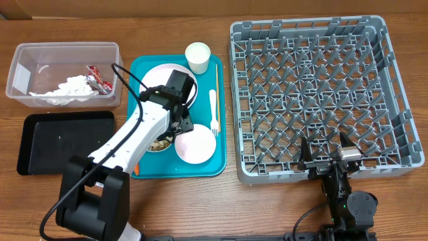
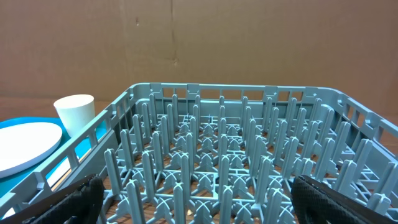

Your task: Sort waste into correct bins and load items into the dishwasher rack

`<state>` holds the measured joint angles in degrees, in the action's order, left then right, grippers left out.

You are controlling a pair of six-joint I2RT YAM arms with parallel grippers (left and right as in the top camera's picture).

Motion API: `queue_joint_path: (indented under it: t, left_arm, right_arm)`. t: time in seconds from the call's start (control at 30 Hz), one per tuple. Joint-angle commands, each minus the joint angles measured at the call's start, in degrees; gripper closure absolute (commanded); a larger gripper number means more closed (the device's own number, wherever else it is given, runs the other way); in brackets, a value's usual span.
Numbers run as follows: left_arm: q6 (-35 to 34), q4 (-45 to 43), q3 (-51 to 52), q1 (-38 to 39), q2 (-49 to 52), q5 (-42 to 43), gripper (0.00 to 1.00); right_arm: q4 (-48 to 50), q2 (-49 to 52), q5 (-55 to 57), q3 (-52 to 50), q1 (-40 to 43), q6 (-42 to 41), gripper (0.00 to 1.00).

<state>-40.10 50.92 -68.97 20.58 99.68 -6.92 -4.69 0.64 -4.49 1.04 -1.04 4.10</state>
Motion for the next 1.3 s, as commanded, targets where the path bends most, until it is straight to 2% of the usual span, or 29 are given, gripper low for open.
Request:
queue_joint_path:
  t: [0.0, 0.43, 0.73, 1.0, 1.2, 1.27]
  left_arm:
    - [-3.45, -0.39, 0.35, -1.62, 0.07, -0.76, 0.42]
    - [-3.67, -2.67, 0.35, -1.92, 0.09, -0.98, 0.49]
    - [-3.69, -2.99, 0.37, -1.90, 0.85, -0.98, 0.50]
    - [-3.82, -3.78, 0.35, -2.05, 5.60, -0.98, 0.51]
    - [-3.80, -4.31, 0.15, -2.27, 5.62, -0.94, 0.57]
    - [-3.76, -4.28, 0.13, -2.27, 5.62, -0.92, 0.67]
  right_arm:
    - [0.28, -0.48, -0.11, -0.59, 0.26, 0.24, 0.00]
    - [0.28, -0.48, -0.11, -0.59, 0.26, 0.24, 0.00]
    - [0.28, -0.48, -0.11, -0.59, 0.26, 0.24, 0.00]
    - [0.28, -0.48, -0.11, -0.59, 0.26, 0.24, 0.00]
    - [0.28, -0.48, -0.11, -0.59, 0.26, 0.24, 0.00]
    - [0.28, -0.48, -0.11, -0.59, 0.26, 0.24, 0.00]
